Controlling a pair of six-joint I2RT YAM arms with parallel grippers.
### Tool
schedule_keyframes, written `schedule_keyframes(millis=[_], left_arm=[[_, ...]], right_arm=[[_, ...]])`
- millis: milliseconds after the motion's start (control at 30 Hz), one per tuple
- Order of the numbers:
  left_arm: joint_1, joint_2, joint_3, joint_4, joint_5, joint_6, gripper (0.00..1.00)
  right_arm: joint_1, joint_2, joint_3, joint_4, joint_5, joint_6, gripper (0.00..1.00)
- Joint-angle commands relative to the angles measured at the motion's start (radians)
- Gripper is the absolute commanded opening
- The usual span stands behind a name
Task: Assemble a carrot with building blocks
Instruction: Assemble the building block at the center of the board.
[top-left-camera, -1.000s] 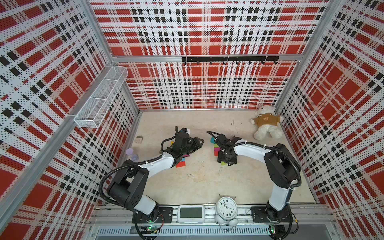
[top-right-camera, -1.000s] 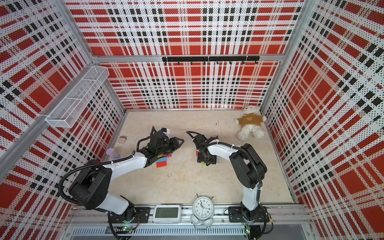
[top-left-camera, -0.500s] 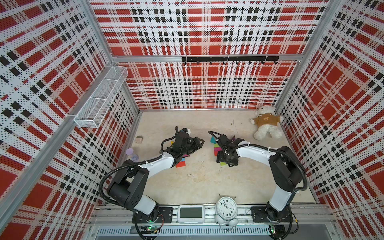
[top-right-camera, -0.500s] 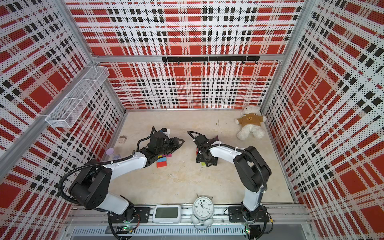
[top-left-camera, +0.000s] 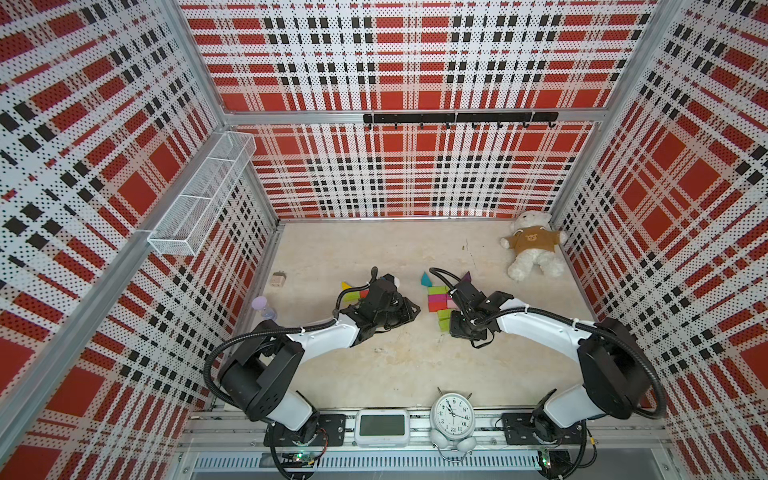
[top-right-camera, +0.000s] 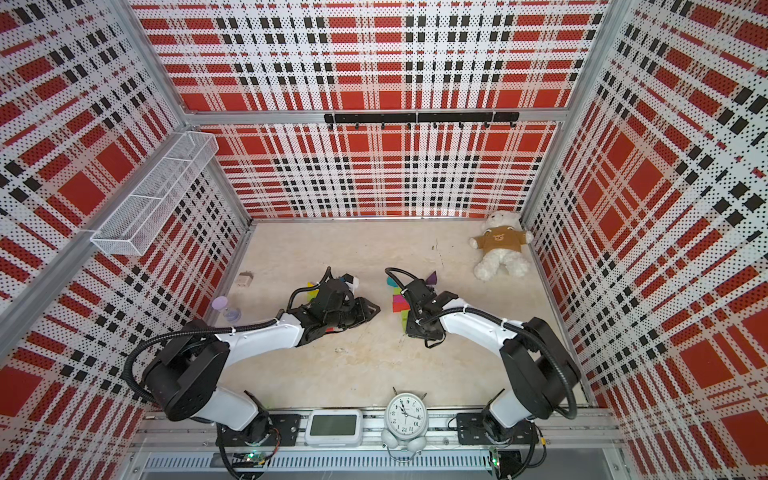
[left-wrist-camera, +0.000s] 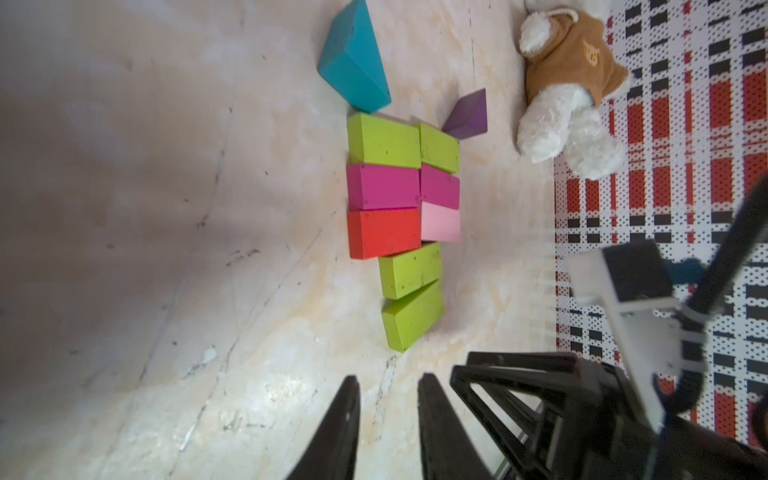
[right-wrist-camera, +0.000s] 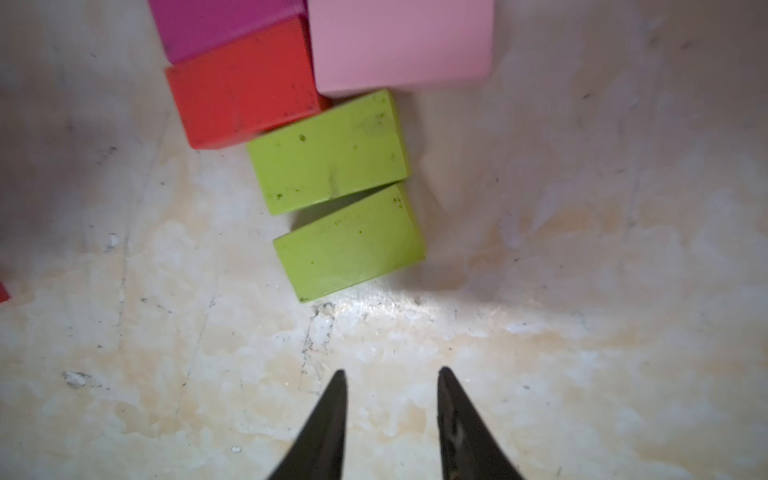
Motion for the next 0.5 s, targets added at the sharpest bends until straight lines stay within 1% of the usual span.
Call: schedule_keyframes(millis=[0,100,467], left_arm=[[-0.015,0.010,-0.015,-0.010,-0.030,-0.011,0.28],[-0.020,0.012,-0.012,-0.010,-0.031,-0.019,0.28],[-0.022,0.035,0.006,-0.010,-0.023,-0.020,0.27]], right_arm=[[0.005,0.060,-0.007,0.145,-0.058,0.019,0.26],[0.006,0.107,0.003,0.175,-0.076,0.019,0.24],[0.006,0.159,0.027,0.182,-0.061,0.023,0.24]])
